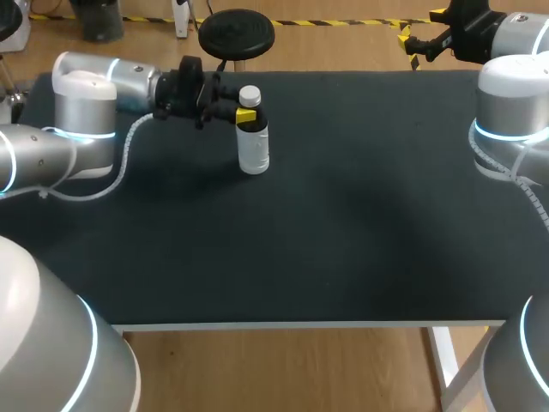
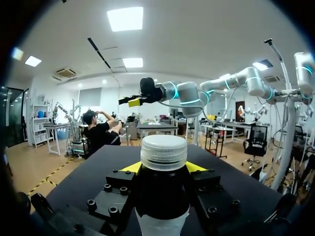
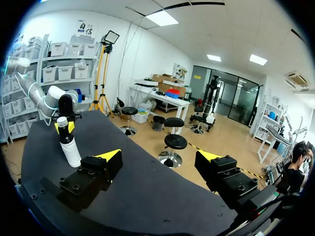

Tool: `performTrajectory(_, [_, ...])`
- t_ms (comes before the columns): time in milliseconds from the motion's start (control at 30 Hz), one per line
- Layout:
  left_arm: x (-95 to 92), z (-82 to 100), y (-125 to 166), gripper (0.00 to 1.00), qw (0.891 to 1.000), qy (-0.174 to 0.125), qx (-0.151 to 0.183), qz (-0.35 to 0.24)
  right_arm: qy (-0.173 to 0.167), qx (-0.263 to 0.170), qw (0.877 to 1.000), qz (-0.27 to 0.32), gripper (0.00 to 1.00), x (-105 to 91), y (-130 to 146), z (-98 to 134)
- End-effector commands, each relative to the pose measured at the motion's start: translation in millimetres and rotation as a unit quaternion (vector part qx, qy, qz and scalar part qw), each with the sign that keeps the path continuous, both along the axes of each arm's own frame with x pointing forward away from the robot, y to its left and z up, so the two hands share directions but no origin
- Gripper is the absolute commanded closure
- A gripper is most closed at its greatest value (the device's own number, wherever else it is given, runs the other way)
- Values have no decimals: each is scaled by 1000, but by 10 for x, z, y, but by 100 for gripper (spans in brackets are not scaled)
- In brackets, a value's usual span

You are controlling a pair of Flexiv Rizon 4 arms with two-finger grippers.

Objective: Unscrew the bottle cap

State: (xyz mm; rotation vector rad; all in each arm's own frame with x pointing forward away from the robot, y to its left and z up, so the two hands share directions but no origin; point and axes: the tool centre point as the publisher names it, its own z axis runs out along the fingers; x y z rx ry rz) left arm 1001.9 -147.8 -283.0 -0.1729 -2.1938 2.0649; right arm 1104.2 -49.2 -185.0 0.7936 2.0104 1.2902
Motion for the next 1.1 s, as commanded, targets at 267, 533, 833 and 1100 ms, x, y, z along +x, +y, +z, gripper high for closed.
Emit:
performTrajectory(267, [13,-34,-22,100,1000,6,2,3,0,0,1000,0,0,3,-4,0])
performTrajectory(533, [5,-23,-11,100,1000,8,-4,3,0,0,1000,0,0,3,-4,0])
performTrajectory(833, [6,-13,-9,100,1000,8,-5,3,0,0,1000,0,0,3,-4,0])
performTrajectory(1100, [6,-13,-9,100,1000,8,-5,3,0,0,1000,0,0,3,-4,0])
